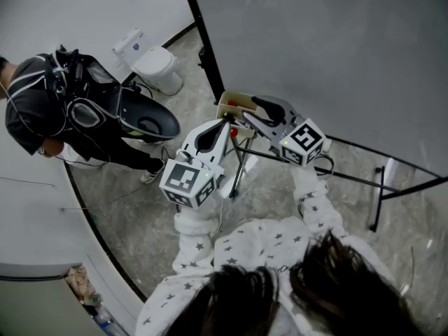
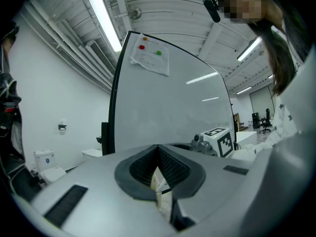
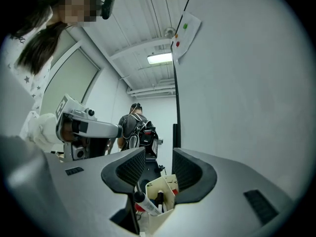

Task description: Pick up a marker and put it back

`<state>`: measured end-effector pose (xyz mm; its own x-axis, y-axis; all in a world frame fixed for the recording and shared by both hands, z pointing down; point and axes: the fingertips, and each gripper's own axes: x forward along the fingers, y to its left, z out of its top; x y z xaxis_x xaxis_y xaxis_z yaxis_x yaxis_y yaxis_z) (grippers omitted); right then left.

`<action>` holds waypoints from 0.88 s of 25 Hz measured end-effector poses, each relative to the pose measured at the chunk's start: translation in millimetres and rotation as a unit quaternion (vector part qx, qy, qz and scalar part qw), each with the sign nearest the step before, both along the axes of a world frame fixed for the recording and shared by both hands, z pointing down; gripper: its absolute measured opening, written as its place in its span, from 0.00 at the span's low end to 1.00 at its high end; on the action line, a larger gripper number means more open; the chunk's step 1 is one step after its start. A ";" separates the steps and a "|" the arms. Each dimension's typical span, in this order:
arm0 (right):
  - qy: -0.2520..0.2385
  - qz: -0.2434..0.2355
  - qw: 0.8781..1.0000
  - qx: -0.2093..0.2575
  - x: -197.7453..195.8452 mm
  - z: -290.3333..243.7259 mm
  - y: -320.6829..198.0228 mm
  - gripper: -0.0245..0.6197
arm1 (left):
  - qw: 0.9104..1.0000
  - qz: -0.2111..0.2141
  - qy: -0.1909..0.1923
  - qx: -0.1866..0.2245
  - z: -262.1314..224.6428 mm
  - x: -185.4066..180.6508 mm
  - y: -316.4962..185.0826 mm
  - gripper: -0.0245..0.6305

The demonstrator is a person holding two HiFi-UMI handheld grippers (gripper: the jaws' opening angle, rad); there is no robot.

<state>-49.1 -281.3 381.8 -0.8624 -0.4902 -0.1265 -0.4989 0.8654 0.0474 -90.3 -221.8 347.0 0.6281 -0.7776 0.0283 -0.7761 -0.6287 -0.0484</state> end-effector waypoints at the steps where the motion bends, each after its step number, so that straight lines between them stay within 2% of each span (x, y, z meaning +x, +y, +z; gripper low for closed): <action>1: 0.004 -0.004 1.000 0.002 1.1 -3.6 4.1 0.31 | 1.000 0.001 0.001 0.000 0.8 0.3 -1.2 0.03; 8: 0.013 -0.012 1.000 0.003 20.1 -46.1 44.6 0.30 | 1.000 0.029 0.003 -0.004 2.3 24.6 -1.2 0.03; 9: 0.018 -0.009 1.000 0.006 24.9 -50.8 51.9 0.27 | 0.999 0.034 0.004 -0.003 0.2 31.3 2.2 0.03; 10: 0.025 -0.006 1.000 0.010 29.5 -54.0 59.2 0.15 | 0.999 0.038 0.004 -0.002 -2.1 37.8 6.1 0.03; 12: 0.031 -0.005 0.999 0.013 37.0 -55.8 71.2 0.05 | 0.999 0.047 0.004 -0.001 -5.7 49.0 13.2 0.03; 22: 0.026 0.011 1.000 0.003 49.9 -52.7 75.2 0.05 | 0.998 0.061 0.011 0.003 -6.4 62.4 18.0 0.03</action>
<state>0.8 -206.1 329.2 -0.8572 -0.5081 -0.0843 -0.5140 0.8541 0.0790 -28.0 -203.9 340.6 0.7188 -0.6951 0.0093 -0.6944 -0.7186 -0.0371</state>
